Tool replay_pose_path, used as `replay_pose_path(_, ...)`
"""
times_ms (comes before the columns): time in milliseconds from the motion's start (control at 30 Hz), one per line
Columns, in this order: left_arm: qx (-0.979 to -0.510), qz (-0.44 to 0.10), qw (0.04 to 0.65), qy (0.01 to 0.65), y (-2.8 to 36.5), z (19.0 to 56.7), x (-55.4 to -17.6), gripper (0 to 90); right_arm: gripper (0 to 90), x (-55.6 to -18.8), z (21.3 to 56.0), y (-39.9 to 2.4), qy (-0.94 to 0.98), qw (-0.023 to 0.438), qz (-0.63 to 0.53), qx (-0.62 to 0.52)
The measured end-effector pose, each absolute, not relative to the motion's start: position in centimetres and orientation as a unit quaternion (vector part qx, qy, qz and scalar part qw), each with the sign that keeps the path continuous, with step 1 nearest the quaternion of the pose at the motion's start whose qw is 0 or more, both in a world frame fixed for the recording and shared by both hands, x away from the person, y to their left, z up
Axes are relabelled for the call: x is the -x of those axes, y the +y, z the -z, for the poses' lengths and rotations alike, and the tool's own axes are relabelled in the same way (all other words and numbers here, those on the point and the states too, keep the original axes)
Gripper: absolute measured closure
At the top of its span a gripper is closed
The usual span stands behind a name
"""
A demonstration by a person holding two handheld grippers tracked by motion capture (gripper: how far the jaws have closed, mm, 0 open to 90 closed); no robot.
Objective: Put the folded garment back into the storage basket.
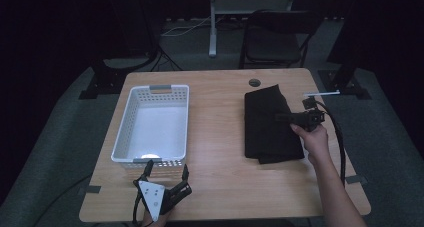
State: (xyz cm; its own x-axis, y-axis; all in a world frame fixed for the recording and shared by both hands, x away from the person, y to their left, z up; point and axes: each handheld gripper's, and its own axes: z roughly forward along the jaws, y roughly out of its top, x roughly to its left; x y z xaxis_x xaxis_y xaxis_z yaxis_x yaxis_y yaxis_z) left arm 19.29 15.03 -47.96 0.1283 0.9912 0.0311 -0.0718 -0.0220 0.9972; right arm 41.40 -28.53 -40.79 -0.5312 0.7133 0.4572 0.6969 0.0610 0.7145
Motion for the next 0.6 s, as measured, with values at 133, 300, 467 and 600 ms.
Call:
replay_pose_path(133, -0.520, -0.490, 0.542, 0.442, 15.0, 48.0, -19.3, 2.2, 68.5, -40.9, 39.7, -28.3, 0.728, 0.016, -0.492, -0.478)
replay_pose_path(300, -0.520, -0.490, 0.542, 0.442, 15.0, 48.0, -19.3, 2.2, 68.7, -40.3, 38.4, -28.0, 0.728, 0.024, -0.500, -0.468)
replay_pose_path(467, -0.520, -0.490, 0.542, 0.442, 15.0, 48.0, -19.3, 2.2, 68.9, -39.8, 36.8, -28.1, 0.726, 0.037, -0.507, -0.463)
replay_pose_path(600, -0.520, -0.490, 0.542, 0.442, 15.0, 48.0, -19.3, 2.2, 69.0, -39.2, 35.2, -28.2, 0.721, 0.047, -0.521, -0.454)
